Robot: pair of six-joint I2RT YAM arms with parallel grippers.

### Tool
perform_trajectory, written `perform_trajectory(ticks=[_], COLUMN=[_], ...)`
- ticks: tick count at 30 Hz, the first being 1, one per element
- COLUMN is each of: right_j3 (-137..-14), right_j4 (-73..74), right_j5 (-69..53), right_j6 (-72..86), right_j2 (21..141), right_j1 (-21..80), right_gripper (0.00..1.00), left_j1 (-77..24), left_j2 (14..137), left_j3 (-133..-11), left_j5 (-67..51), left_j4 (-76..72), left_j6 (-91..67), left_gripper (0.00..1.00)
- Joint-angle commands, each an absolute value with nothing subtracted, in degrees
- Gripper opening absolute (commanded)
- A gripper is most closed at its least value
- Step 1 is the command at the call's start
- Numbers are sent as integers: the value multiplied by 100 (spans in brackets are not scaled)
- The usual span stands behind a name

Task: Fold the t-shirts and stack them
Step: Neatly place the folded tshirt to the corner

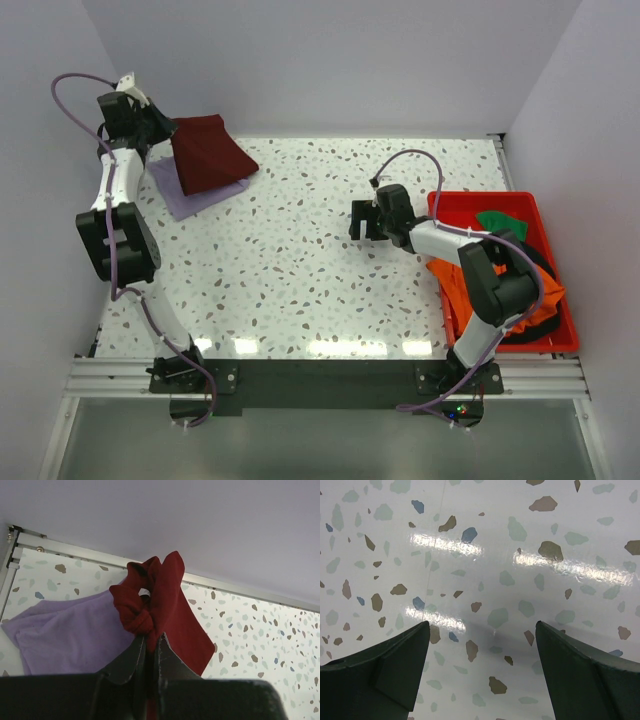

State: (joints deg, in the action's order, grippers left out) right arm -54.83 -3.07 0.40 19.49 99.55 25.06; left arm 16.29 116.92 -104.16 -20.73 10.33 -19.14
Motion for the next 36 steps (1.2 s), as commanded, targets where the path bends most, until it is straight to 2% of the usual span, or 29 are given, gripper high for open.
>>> perform_trajectory(ticks=[1,22,33,34,35,36], right_j3=[-5458,-5502,-5458,-5449,-5432,-5406], right_j4=[-580,-615,-606,-598,-598,-598], right_j5=[-104,-184,-263,-272,-272,-255], right_j6=[1960,1978,1978,1978,1960,1969], right_j2=[9721,9809,9738,9721,9668,9642], right_j1=[2479,2479,2478,2479,2479,2479], right_gripper=[89,89,89,89,89,90], left_j1=[1775,2250,2408,2417,2417,2426], left_j2=[11153,10898,11030,11082,11127,11179], left_j3=[-10389,-9756,-9395,-9456,-9518,-9579], left_j5=[-2232,-2443,-2031,-1926,-1812,-1602], left_j4=[571,246,316,412,605,667], left_j6=[-2074,-2320,-2329,-2259,-2207,-2171], left_gripper=[0,0,0,4,15,44])
